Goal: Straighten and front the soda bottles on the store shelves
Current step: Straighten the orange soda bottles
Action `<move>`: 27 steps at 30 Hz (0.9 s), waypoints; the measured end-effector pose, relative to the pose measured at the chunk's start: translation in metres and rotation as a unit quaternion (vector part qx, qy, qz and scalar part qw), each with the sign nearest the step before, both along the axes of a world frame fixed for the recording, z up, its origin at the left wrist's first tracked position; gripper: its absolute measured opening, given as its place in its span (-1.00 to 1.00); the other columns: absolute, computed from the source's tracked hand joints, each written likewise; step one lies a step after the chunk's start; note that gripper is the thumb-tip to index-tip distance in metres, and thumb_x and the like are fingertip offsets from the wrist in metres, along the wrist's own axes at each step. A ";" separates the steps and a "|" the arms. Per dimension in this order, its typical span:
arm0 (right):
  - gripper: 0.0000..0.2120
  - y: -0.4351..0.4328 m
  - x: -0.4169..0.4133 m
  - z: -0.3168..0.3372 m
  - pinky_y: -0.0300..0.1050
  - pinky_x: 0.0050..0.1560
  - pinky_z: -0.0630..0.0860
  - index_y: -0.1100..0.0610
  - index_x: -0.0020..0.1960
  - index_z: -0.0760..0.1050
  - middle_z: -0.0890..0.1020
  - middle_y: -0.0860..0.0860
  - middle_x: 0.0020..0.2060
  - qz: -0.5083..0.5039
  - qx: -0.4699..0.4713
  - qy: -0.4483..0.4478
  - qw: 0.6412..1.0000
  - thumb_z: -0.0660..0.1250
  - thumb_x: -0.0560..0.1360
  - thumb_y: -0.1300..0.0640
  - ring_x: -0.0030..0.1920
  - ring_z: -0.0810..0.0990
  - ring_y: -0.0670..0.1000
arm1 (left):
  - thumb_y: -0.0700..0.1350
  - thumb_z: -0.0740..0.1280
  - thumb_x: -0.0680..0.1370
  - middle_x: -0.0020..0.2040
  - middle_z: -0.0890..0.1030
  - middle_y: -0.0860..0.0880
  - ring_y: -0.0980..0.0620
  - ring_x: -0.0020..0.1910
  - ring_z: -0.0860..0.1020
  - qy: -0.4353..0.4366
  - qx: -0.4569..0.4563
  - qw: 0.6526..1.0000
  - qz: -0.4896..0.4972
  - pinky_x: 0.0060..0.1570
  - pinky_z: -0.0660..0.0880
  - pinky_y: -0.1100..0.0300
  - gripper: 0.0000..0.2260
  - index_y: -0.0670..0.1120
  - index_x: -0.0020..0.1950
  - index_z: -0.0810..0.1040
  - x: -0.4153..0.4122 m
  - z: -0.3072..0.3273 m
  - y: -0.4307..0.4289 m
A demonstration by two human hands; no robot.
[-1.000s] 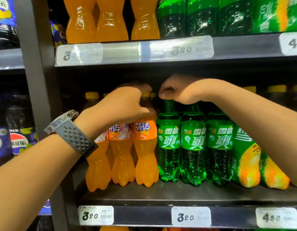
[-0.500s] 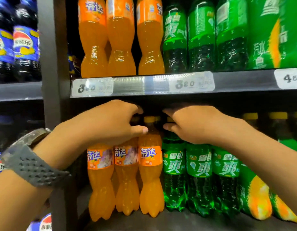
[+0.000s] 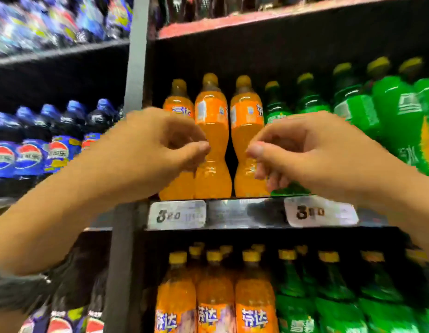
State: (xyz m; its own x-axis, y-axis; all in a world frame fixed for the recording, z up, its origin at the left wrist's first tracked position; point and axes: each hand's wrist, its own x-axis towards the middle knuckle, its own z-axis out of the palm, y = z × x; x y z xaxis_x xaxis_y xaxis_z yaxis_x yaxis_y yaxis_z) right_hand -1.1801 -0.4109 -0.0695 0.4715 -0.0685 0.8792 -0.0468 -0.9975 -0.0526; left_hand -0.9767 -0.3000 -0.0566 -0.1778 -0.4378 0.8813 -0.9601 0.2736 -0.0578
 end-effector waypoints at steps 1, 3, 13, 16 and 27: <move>-0.84 -0.002 0.001 0.012 -0.14 -0.29 0.59 0.03 -0.11 0.61 0.68 -0.04 -0.31 -0.026 -0.020 -0.027 0.999 0.30 0.51 -0.01 -0.33 0.67 -0.08 | 0.15 0.32 0.51 -0.17 0.68 0.16 0.21 -0.17 0.64 -0.008 -0.053 0.998 0.027 -0.10 0.60 0.03 -0.83 0.12 -0.02 0.63 0.002 0.009 -0.001; -0.85 -0.009 0.005 0.036 -0.14 -0.18 0.59 -0.02 -0.03 0.60 0.67 -0.09 -0.26 -0.112 -0.080 -0.082 0.987 0.30 0.51 -0.04 -0.23 0.65 -0.14 | 0.03 0.33 0.53 -0.12 0.66 0.14 0.18 -0.13 0.62 -0.028 -0.136 0.987 0.076 -0.07 0.57 0.11 -0.89 0.11 0.01 0.61 0.003 0.026 -0.004; -0.45 -0.048 0.041 0.117 -0.02 -0.02 0.52 0.10 0.29 0.41 0.56 0.04 0.12 -0.299 -0.065 -0.113 0.945 0.25 0.48 -0.26 0.06 0.54 0.06 | -0.18 0.30 0.55 0.14 0.49 -0.07 -0.12 0.14 0.48 -0.141 -0.138 0.942 0.271 -0.06 0.38 0.12 -0.69 -0.08 0.30 0.45 0.010 0.101 -0.033; -0.37 -0.057 0.049 0.131 0.05 -0.03 0.54 0.13 0.33 0.34 0.54 0.07 0.15 -0.338 -0.068 -0.120 0.931 0.18 0.48 -0.33 0.10 0.53 0.10 | -0.10 0.30 0.56 0.20 0.47 -0.11 -0.12 0.14 0.48 -0.161 -0.096 0.928 0.322 0.02 0.44 0.07 -0.68 -0.11 0.31 0.43 0.006 0.119 -0.039; -0.36 -0.052 0.060 0.157 -0.18 -0.41 0.35 0.17 0.18 0.41 0.46 -0.01 -0.20 -0.358 0.013 -0.064 0.931 0.40 0.35 -0.30 -0.22 0.47 -0.01 | 0.21 0.29 0.53 0.44 0.39 -0.05 -0.05 0.37 0.39 -0.067 0.018 0.975 0.211 0.19 0.37 0.15 -0.37 -0.03 0.52 0.24 -0.008 0.152 -0.051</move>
State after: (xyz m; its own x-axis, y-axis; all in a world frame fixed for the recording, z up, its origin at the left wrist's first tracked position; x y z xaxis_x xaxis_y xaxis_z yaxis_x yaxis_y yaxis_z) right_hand -1.1201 -0.4629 0.0873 0.1888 -0.3473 0.9186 -0.6921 -0.7107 -0.1264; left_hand -0.9845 -0.3513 0.0956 -0.0880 -0.5278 0.8448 -0.9722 -0.1391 -0.1882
